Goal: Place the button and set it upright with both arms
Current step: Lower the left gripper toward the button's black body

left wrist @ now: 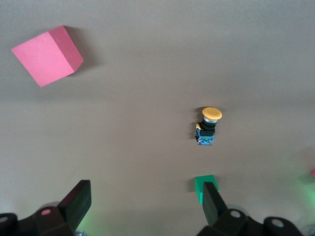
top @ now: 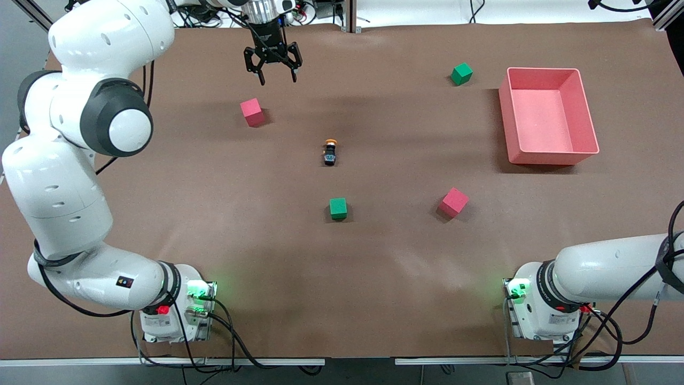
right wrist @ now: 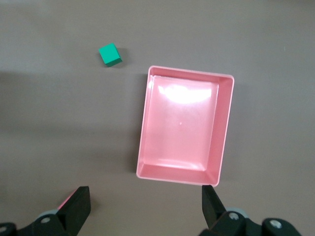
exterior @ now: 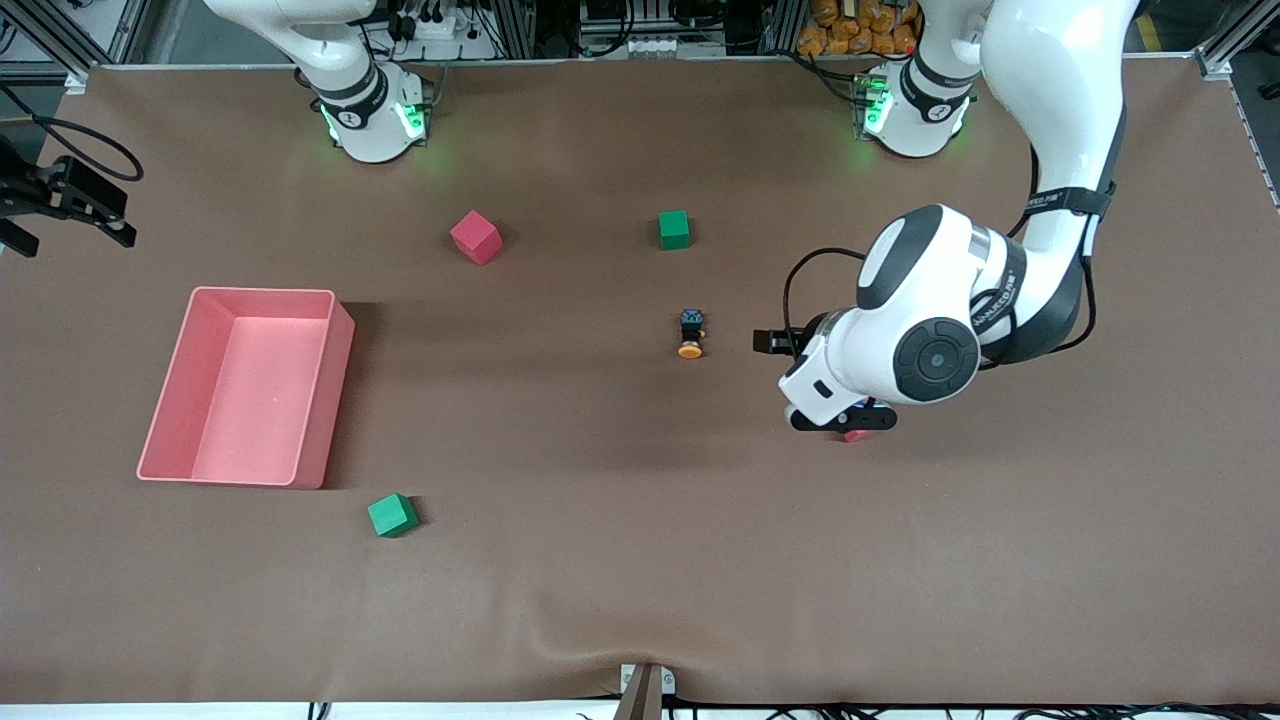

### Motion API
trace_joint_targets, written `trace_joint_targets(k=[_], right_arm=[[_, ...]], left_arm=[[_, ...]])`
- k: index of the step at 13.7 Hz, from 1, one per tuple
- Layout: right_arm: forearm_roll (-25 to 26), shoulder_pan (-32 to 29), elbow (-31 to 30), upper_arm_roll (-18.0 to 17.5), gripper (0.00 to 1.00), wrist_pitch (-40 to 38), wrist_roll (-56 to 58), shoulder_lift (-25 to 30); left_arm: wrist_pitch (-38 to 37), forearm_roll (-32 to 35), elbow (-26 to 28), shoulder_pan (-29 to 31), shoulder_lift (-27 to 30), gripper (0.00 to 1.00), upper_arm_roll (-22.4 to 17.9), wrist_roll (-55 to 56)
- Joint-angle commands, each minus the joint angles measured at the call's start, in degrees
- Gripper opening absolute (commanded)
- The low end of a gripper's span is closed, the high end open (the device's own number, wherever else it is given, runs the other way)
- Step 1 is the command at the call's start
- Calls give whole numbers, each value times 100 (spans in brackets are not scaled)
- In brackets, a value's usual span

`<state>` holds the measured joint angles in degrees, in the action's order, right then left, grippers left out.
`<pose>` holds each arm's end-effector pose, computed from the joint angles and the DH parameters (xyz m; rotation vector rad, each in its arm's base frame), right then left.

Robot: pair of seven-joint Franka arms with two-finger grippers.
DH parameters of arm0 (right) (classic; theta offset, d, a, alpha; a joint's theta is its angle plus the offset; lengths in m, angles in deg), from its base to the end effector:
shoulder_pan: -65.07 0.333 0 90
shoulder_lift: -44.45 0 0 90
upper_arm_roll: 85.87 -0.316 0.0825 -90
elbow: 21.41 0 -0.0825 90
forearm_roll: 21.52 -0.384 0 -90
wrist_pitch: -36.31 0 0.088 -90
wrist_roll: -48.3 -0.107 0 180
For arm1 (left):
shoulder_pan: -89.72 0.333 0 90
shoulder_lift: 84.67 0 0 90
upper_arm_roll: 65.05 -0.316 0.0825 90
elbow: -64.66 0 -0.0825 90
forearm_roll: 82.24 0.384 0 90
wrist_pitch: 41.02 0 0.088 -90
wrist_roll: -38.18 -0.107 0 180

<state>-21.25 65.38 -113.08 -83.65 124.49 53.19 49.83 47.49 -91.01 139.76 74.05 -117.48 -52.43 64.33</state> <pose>0.5215 -0.0190 0.6584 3.1371 0.0814 0.0515 0.6040 -0.3094 0.3944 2.9803 -0.0020 -0.6260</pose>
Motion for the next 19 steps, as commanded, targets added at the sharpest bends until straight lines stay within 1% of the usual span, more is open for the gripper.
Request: trace_joint_targets(k=[1, 4, 8, 17, 19], right_arm=[[-289, -101, 167, -46, 100, -441, -428, -55], [-317, -101, 167, -28, 100, -609, -717, -72], [-308, -22, 167, -45, 100, -600, -1377, -72], [-291, -74, 246, -46, 100, -592, -1360, -72], [-212, -48, 299, -46, 100, -592, -1263, -72]], left_arm=[[-89, -90, 31, -33, 117, 100, -13, -22], [-89, -90, 40, -59, 117, 100, -13, -13], [-89, -99, 40, -86, 135, 100, -13, -22], [-98, -204, 49, -147, 82, 100, -5, -13], [-229, -169, 66, -218, 82, 100, 13, -5]])
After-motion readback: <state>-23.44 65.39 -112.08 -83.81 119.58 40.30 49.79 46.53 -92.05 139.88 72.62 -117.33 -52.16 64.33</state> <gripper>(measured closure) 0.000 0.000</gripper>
